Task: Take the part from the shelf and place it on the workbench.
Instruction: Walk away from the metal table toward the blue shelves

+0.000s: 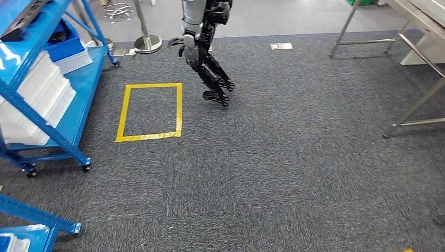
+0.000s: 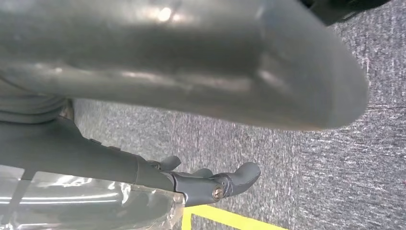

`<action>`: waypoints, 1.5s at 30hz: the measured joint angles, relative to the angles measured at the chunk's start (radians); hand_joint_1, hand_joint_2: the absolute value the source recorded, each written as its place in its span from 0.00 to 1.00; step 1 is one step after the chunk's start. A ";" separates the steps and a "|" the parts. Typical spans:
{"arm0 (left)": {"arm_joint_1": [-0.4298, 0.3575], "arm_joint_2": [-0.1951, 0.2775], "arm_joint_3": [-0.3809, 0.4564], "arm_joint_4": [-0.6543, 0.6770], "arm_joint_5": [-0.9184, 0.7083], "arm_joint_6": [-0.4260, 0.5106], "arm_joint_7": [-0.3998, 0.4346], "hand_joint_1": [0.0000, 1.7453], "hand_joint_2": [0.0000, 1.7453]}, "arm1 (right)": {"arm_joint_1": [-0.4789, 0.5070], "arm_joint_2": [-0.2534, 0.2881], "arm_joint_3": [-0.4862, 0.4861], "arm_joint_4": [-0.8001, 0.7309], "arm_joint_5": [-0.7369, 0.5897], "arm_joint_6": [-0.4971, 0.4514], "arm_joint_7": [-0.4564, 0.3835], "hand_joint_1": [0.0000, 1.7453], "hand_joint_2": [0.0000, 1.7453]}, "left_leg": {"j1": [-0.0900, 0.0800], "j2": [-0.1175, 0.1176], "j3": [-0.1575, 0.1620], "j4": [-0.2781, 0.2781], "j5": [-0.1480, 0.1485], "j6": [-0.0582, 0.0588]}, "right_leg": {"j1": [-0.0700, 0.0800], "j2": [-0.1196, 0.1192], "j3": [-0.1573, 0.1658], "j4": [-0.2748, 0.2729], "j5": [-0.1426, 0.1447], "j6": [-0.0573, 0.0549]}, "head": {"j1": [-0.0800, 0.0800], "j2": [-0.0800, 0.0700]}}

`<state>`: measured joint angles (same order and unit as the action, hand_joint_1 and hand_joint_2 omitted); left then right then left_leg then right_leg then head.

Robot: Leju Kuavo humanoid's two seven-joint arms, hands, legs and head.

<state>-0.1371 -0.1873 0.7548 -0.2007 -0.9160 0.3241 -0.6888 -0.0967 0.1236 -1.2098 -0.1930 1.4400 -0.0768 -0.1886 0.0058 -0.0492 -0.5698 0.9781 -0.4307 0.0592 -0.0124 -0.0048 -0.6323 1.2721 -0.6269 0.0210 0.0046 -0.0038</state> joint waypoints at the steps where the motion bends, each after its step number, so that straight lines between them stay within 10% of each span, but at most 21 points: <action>1: 0.001 0.000 -0.002 0.000 -0.004 0.009 0.003 0.00 0.50 | 0.000 0.000 0.000 0.000 0.000 0.000 -0.001 0.00 0.00 | 0.001 -0.014 0.000 0.002 0.000 -0.002 | -0.004 0.003 0.014 -0.038 0.024 0.012 | 0.001 0.000; 3: 0.002 -0.001 -0.006 0.000 -0.008 0.017 0.006 0.00 1.00 | 0.000 -0.002 0.002 0.000 0.000 -0.001 -0.002 0.00 0.00 | 0.002 -0.042 -0.001 0.011 -0.003 -0.011 | -0.014 0.032 0.073 -0.181 0.089 0.034 | 0.005 0.000; 8: 0.006 -0.001 -0.011 0.000 -0.015 0.001 0.029 0.00 1.00 | -0.006 -0.002 0.008 0.000 0.001 -0.001 -0.004 0.00 0.00 | 0.002 -0.067 -0.015 0.027 -0.010 -0.039 | -0.011 0.042 0.114 -0.274 0.132 0.001 | 0.000 0.000; 12: 0.007 -0.001 -0.012 0.000 -0.015 -0.010 0.036 0.00 1.00 | -0.002 -0.003 0.010 0.000 0.002 -0.001 -0.004 0.00 0.00 | 0.005 0.031 -0.091 0.188 -0.108 -0.051 | -0.006 0.014 0.113 -0.277 0.137 -0.026 | -0.019 0.000; 15: 0.009 -0.002 -0.013 0.001 -0.015 -0.011 0.038 0.00 1.00 | 0.001 -0.004 0.010 0.000 0.002 -0.001 -0.004 0.00 0.00 | 0.006 0.045 -0.155 0.320 -0.149 -0.051 | 0.003 -0.007 0.112 -0.276 0.134 -0.031 | -0.022 0.000; 20: 0.008 -0.001 -0.013 0.001 -0.015 -0.012 0.039 0.00 1.00 | -0.002 -0.003 0.012 0.000 0.002 -0.001 -0.004 0.00 0.00 | -0.002 0.058 -0.014 0.052 -0.029 -0.031 | 0.014 -0.016 0.116 -0.274 0.127 -0.030 | -0.022 0.000; 29: 0.007 -0.003 -0.013 0.001 -0.015 -0.010 0.040 0.00 1.00 | -0.001 -0.003 0.017 0.001 0.002 -0.001 -0.004 0.00 0.00 | -0.015 0.056 0.009 0.007 -0.019 -0.026 | 0.015 -0.018 0.127 -0.309 0.136 -0.013 | -0.012 0.000; 45: 0.009 -0.003 -0.013 0.001 -0.010 -0.019 0.043 0.00 1.00 | -0.001 -0.008 0.022 0.000 0.011 0.005 -0.004 0.00 0.00 | -0.015 0.055 0.240 -0.380 0.139 -0.019 | 0.014 -0.018 0.370 -0.714 0.305 -0.001 | -0.010 0.000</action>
<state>-0.1281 -0.1907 0.7422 -0.1999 -0.9264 0.3048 -0.6458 -0.0974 0.1156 -1.1878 -0.1925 1.4514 -0.0719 -0.1923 -0.0089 0.0062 -0.3300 0.5984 -0.2917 0.0404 0.0020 -0.0230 -0.2620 0.5585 -0.3223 0.0202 -0.0050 -0.0041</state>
